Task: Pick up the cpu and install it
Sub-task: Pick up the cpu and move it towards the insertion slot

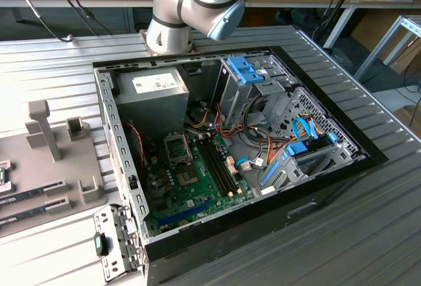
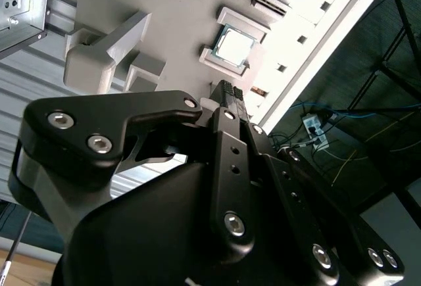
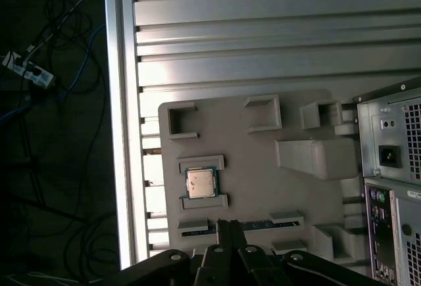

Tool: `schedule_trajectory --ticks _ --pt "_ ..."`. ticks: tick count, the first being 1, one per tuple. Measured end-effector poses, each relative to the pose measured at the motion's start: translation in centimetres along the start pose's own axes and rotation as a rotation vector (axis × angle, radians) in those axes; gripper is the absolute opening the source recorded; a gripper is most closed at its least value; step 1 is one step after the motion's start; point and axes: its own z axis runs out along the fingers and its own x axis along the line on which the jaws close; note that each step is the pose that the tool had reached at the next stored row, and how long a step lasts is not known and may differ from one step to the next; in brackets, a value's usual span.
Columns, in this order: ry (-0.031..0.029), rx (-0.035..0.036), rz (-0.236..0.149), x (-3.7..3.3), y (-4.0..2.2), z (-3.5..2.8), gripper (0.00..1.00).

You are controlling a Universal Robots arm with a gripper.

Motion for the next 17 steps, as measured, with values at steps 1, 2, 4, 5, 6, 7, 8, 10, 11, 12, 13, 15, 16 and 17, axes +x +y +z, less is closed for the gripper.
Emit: schedule_trajectory --ticks 1,2,4,5,6,7,8,10,11,12,13,15,16,17 --pt "-0.0001 0.0000 0.000 0.00 0.00 0.01 0.11" --pt "-0.0001 0.0000 0.000 0.00 0.00 0.00 0.11" --pt "-0.0001 0.0000 0.000 0.00 0.00 0.01 0.11" --pt "0.0000 0.0000 0.000 0.00 0.00 0.01 0.11" --pt "0.0000 0.0000 0.000 0.00 0.00 0.01 0.17" --pt "0.0000 0.0000 0.000 0.00 0.00 0.02 0.24" --pt "0.0000 0.0000 0.000 0.00 0.00 0.02 0.29" --pt "-0.0001 0.0000 0.000 0.00 0.00 0.02 0.42" --pt "-0.0001 -0.0001 0.000 0.00 0.00 0.03 0.42" --pt "0.0000 0.0000 0.000 0.00 0.00 0.03 0.48" --pt "-0.0001 0.0000 0.000 0.00 0.00 0.03 0.48" --pt "0.0000 0.0000 0.000 0.00 0.00 0.03 0.48" --pt "-0.0001 -0.0001 0.000 0.00 0.00 0.04 0.48" --pt "-0.0003 -0.0002 0.000 0.00 0.00 0.10 0.48"
